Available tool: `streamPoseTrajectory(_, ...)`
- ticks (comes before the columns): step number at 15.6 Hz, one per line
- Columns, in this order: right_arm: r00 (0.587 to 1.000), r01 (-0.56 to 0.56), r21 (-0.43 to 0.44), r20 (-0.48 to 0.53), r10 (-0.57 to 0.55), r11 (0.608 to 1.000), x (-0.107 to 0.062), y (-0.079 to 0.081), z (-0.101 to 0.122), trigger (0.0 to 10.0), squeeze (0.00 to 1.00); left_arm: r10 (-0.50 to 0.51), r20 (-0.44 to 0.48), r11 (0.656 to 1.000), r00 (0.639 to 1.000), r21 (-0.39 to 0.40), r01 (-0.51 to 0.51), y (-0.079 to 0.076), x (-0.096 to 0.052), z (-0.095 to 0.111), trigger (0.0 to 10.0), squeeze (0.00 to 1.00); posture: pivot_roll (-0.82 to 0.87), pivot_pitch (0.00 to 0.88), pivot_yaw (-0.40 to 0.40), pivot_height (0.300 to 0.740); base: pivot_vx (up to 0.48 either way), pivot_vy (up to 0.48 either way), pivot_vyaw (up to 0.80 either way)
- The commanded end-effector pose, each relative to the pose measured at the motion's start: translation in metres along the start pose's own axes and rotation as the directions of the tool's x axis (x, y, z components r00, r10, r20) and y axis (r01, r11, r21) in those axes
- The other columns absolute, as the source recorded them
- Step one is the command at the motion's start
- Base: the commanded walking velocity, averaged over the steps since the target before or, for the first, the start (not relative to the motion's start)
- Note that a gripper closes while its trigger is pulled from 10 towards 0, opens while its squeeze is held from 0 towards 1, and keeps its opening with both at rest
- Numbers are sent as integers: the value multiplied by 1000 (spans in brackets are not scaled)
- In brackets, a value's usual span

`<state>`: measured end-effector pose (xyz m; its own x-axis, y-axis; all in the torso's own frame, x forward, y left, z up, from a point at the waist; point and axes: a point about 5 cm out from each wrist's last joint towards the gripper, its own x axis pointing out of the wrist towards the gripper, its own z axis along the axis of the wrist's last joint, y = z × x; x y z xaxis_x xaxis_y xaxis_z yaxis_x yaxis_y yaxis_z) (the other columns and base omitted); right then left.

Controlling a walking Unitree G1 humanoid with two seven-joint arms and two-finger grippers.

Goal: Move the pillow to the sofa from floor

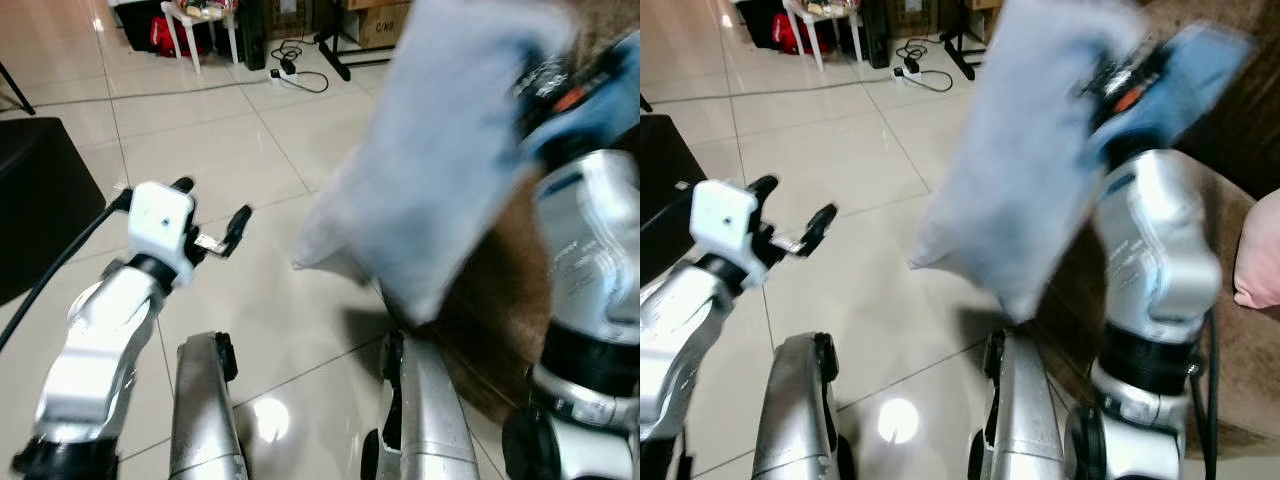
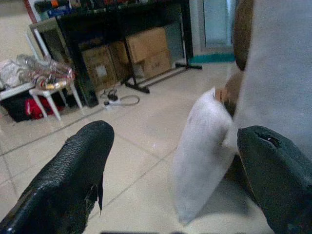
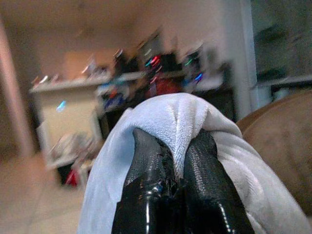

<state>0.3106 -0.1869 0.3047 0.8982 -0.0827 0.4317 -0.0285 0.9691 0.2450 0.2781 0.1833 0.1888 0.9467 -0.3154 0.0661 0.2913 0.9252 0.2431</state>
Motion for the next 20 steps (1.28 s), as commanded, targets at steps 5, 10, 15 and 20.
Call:
streamPoseTrajectory(5, 992, 97, 39, -89, -93, 995, -13, 4, -23, 10000, 0, 17, 15, 1000, 1000, 5, -17, -4, 9, 1, 10000, 0, -72, 0, -37, 495, 0, 0, 0)
streamPoseTrajectory(10, 978, 128, 78, -177, -113, 989, -21, 6, -43, 10000, 0, 12, 19, 1000, 1000, 0, -12, -10, 14, -1, 10000, 0, -70, 0, -42, 540, 0, 0, 0)
streamPoseTrajectory(15, 981, 93, 118, -181, -71, 989, -20, 11, -41, 10000, 0, 15, 13, 1000, 1000, 5, -15, -10, 13, -3, 10000, 0, -61, 0, -50, 585, 0, 0, 0)
streamPoseTrajectory(20, 982, 76, 112, -182, -55, 991, -20, 14, -42, 10000, 0, 16, 6, 1000, 1000, 13, -17, -9, 11, -4, 10000, 0, -50, 0, -54, 640, 0, 0, 0)
